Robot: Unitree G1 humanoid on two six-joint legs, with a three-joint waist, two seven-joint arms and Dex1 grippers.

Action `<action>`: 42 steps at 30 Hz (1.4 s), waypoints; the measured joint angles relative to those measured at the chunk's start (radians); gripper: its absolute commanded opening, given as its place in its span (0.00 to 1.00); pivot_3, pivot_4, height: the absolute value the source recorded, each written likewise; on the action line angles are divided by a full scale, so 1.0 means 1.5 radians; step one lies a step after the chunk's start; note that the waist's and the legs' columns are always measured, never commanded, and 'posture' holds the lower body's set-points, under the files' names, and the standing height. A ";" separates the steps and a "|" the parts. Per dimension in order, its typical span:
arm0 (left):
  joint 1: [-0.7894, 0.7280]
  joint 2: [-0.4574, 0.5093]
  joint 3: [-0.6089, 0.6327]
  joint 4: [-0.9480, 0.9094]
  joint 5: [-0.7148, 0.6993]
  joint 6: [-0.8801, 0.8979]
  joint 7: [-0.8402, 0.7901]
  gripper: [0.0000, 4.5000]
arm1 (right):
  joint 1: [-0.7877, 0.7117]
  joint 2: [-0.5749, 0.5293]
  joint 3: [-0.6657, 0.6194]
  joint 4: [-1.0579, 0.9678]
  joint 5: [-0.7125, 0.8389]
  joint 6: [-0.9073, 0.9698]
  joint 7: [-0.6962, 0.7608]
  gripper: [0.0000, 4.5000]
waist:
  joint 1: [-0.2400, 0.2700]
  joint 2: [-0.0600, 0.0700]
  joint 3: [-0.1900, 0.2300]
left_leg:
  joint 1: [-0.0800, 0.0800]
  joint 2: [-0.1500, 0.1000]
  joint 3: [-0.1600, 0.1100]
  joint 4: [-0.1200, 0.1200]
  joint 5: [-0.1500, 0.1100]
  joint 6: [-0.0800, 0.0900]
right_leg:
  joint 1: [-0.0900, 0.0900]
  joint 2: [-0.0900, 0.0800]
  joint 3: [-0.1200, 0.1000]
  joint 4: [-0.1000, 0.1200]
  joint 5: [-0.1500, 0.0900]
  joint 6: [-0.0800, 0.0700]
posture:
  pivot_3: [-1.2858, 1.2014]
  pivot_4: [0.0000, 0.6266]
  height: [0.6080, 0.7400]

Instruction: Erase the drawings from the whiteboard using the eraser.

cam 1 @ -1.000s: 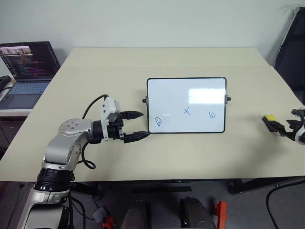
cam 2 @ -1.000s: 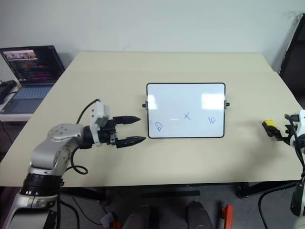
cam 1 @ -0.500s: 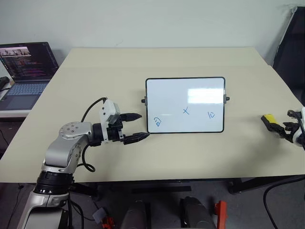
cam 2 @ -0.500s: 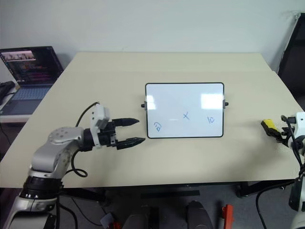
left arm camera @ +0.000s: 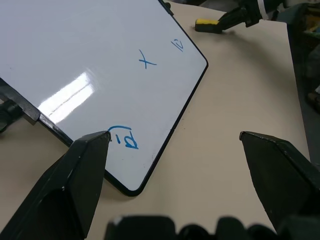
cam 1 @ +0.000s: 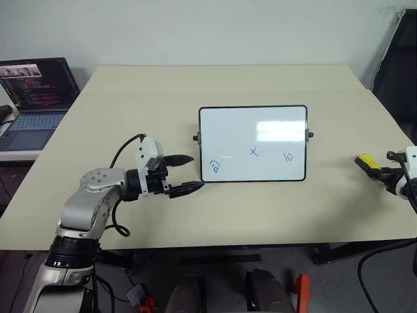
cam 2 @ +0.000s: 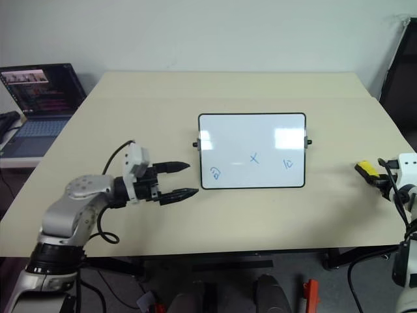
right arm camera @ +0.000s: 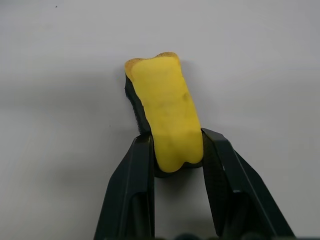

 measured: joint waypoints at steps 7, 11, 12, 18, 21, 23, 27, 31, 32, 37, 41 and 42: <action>0.002 0.016 0.019 -0.002 -0.001 0.001 0.000 1.00 | 0.117 -0.010 -0.055 -0.368 0.105 0.127 0.063 0.22 | 0.003 0.000 0.000 | -0.001 0.000 -0.001 0.000 0.000 0.000 | -0.001 0.000 -0.001 0.001 0.000 0.000 | 0.52 0.24 1.00; 0.010 0.025 0.025 -0.001 -0.001 0.001 0.001 1.00 | 0.165 -0.001 -0.062 -0.738 0.225 0.278 0.069 0.22 | -0.001 0.001 0.000 | 0.000 0.001 -0.001 0.000 0.000 0.000 | -0.002 0.000 0.000 0.002 0.000 0.000 | 0.52 0.24 1.00; 0.010 0.025 0.025 -0.001 -0.001 0.001 0.000 1.00 | 0.160 0.007 -0.047 -0.803 0.246 0.294 0.071 0.22 | -0.001 0.001 0.000 | 0.000 0.001 -0.001 0.000 0.000 0.000 | -0.002 0.001 -0.001 0.002 0.000 0.000 | 0.52 0.24 1.00; 0.036 0.020 0.027 0.000 0.003 -0.004 0.011 1.00 | 0.134 0.118 0.126 -0.917 0.225 0.318 0.045 0.22 | 0.005 -0.001 -0.002 | -0.001 0.001 -0.001 0.001 0.000 0.000 | -0.001 0.000 -0.001 0.001 0.001 0.000 | 0.52 0.24 1.00; 0.059 0.020 0.032 -0.001 0.010 -0.017 0.020 1.00 | 0.094 0.211 0.196 -0.900 0.186 0.278 0.011 0.22 | 0.006 -0.001 -0.001 | -0.002 0.001 -0.001 0.001 0.000 0.000 | -0.003 0.000 -0.001 0.002 0.001 -0.001 | 0.52 0.24 1.00; 0.075 0.021 0.033 -0.001 0.017 -0.021 0.029 1.00 | 0.052 0.277 0.238 -0.854 0.127 0.219 -0.032 0.22 | 0.004 -0.001 -0.001 | -0.002 0.001 -0.001 0.000 0.000 0.000 | -0.004 0.000 -0.001 0.002 0.001 -0.001 | 0.52 0.24 1.00; 0.092 0.022 0.033 -0.002 0.028 -0.033 0.037 1.00 | 0.021 0.351 0.307 -0.745 0.031 0.120 -0.084 0.22 | 0.006 -0.001 -0.001 | -0.002 0.001 -0.002 0.000 0.000 0.000 | -0.004 0.000 -0.002 0.002 0.001 -0.001 | 0.52 0.24 1.00; 0.100 0.020 0.033 -0.006 0.031 -0.033 0.046 1.00 | 0.029 0.374 0.366 -0.639 -0.054 0.021 -0.102 0.22 | 0.016 -0.001 -0.001 | -0.002 0.000 -0.002 0.000 0.000 0.000 | -0.003 0.000 -0.002 0.001 0.001 -0.001 | 0.52 0.24 1.00; 0.101 0.019 0.033 -0.007 0.031 -0.033 0.047 1.00 | 0.035 0.376 0.369 -0.631 -0.065 0.006 -0.102 0.22 | 0.016 -0.001 -0.001 | -0.002 0.000 -0.002 0.000 0.000 0.000 | -0.004 0.000 -0.002 0.001 0.001 -0.001 | 0.52 0.24 1.00; 0.105 0.016 0.033 -0.013 0.030 -0.033 0.047 1.00 | 0.057 0.376 0.375 -0.627 -0.104 -0.019 -0.103 0.22 | 0.016 -0.001 -0.001 | -0.001 0.001 -0.002 0.000 0.000 0.000 | -0.003 0.000 -0.002 0.002 0.001 -0.001 | 0.52 0.24 1.00; 0.109 0.015 0.033 -0.014 0.030 -0.033 0.046 1.00 | 0.061 0.379 0.388 -0.628 -0.142 -0.025 -0.113 0.22 | 0.015 -0.001 -0.002 | -0.001 0.001 -0.002 0.000 0.000 0.000 | -0.003 0.000 -0.002 0.003 0.001 -0.001 | 0.52 0.24 1.00; 0.109 0.015 0.033 -0.014 0.030 -0.033 0.046 1.00 | 0.061 0.380 0.392 -0.628 -0.150 -0.024 -0.118 0.22 | 0.015 -0.001 -0.002 | 0.000 0.001 -0.002 0.000 0.000 0.000 | -0.003 0.000 -0.002 0.003 0.001 -0.002 | 0.52 0.24 1.00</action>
